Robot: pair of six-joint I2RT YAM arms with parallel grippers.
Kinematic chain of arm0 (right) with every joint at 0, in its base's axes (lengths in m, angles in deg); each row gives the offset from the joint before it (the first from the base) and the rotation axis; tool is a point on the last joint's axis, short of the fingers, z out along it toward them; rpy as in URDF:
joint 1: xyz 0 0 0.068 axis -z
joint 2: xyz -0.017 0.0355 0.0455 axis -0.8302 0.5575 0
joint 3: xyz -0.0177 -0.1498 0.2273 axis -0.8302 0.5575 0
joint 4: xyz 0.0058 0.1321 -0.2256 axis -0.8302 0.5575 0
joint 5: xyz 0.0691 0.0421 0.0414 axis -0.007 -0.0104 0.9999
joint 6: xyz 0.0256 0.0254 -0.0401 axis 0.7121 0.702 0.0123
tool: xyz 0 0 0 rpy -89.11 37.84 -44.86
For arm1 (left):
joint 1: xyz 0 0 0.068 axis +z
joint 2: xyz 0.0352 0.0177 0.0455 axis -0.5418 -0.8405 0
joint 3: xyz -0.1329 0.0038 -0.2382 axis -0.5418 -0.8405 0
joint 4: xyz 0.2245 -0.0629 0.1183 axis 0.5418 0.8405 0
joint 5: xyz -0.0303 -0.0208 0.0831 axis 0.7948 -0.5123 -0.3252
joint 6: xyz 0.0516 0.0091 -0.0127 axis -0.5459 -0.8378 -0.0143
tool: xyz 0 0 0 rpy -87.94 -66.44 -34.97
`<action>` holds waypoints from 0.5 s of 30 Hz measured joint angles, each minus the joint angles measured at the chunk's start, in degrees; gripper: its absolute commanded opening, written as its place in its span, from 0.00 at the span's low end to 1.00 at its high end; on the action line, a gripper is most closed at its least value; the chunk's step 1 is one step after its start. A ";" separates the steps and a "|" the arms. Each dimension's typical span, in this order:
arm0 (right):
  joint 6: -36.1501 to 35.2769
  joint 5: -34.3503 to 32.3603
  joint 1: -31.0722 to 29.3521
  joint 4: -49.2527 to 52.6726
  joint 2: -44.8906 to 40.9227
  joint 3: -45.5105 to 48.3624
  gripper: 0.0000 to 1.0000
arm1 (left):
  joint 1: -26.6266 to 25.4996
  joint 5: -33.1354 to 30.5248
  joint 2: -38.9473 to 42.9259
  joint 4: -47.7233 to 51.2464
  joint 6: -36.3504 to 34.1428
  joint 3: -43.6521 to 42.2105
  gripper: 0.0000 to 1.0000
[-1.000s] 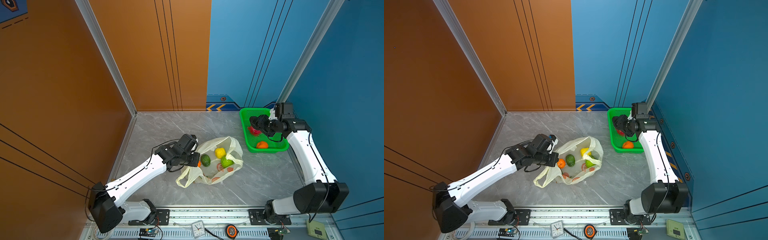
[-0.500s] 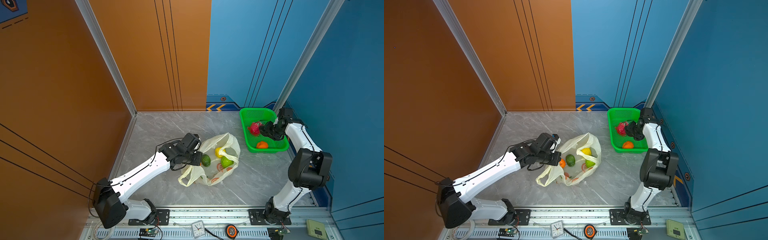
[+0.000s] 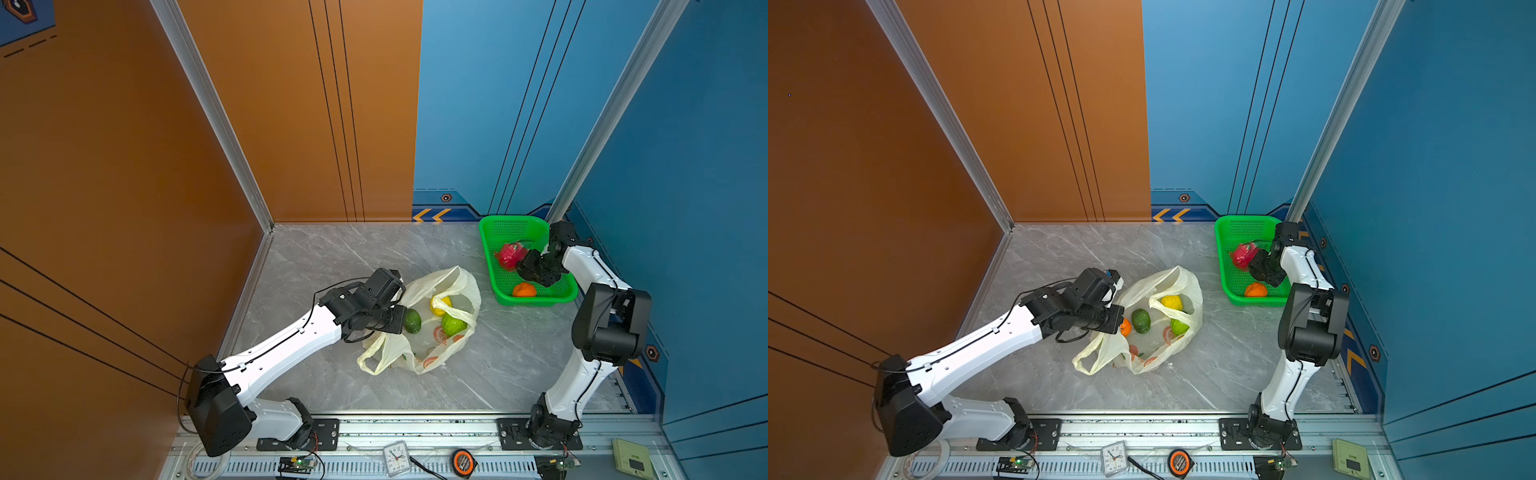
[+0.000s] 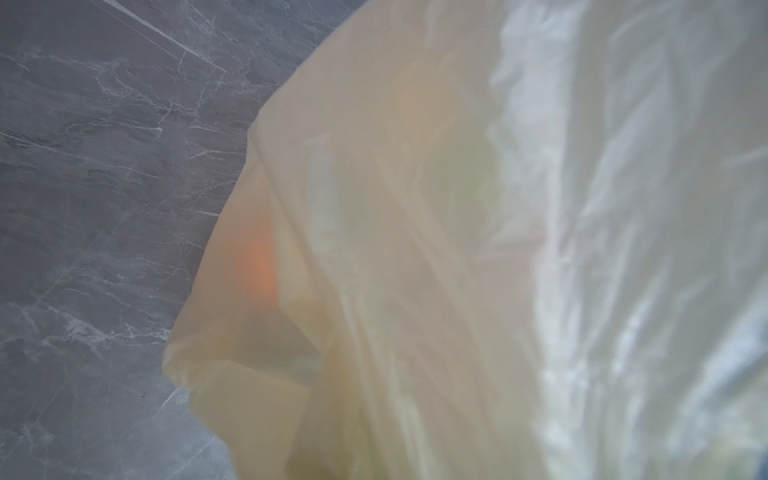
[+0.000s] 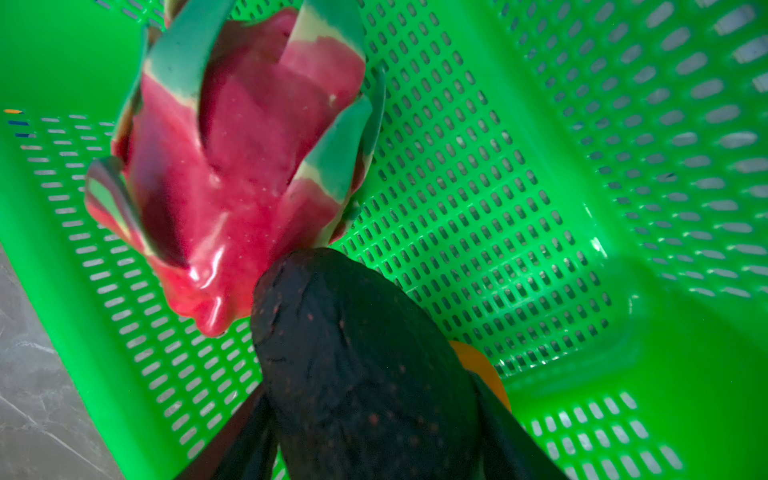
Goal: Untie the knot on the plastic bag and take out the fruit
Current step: 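Carry the avocado to the green basket and release it with the right gripper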
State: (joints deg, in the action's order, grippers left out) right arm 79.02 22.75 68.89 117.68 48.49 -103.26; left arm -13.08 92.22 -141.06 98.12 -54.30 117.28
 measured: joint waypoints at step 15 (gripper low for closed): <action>0.15 0.61 -1.03 2.27 -5.57 0.20 0.87 | -1.73 -0.81 -0.11 0.02 0.39 0.55 0.02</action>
State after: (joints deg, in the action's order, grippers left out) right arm 79.18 23.36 67.87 119.96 42.91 -103.06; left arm -14.81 91.42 -141.17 98.14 -53.91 117.83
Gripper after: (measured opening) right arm 0.866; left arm 0.045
